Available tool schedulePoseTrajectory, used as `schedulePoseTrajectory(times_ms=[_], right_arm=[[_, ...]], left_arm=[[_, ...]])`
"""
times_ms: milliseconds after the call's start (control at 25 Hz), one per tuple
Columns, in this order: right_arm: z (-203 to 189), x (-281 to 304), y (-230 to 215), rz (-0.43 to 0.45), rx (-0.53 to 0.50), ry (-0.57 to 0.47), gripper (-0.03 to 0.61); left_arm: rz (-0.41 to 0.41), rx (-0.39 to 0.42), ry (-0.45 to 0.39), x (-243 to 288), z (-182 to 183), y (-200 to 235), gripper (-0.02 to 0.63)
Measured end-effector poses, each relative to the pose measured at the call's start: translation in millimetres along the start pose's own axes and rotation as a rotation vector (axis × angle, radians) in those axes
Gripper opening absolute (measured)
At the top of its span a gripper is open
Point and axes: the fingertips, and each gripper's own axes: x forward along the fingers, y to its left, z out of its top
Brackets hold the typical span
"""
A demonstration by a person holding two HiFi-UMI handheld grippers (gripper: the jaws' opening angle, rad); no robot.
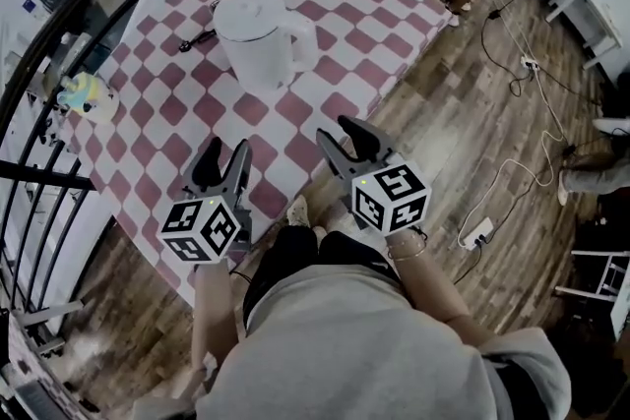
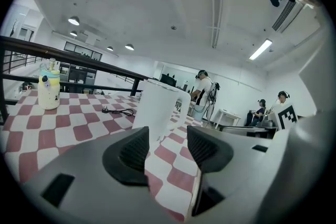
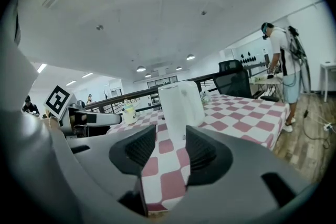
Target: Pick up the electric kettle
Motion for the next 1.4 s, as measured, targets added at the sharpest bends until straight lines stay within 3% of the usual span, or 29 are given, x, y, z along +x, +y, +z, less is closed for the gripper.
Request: schedulePoseTrajectory(times_ms=[320,520,720,800,1000,1400], right_arm=[[25,45,-29,-0.06,-0.071,0.012,0.181],[29,70,-46,-0.099,-0.082,0.04,0.193],[31,91,-60,-0.138,-0.077,0.052,0.206],[33,97,-64,-0.159,-0.079,0.052,0.243],[42,114,-72,-0.186,-0.094,0.044,0.27],[34,144,-77,-0.203,-0.112,0.1,0.27]], left_arm=[[-0.011,0.02,0.016,39,16,35,0.239],[-0.04,0.115,0.041,64,27,52,0.271],[-0.149,0.166,0.027,87,37,56,0.316],[-0.189,0.206,0.032,94,39,57,0.326],[-0.254,0.265,0.041,114,43,61,0.349],[-0.32,0.176,0.036,146,33,81,0.37]])
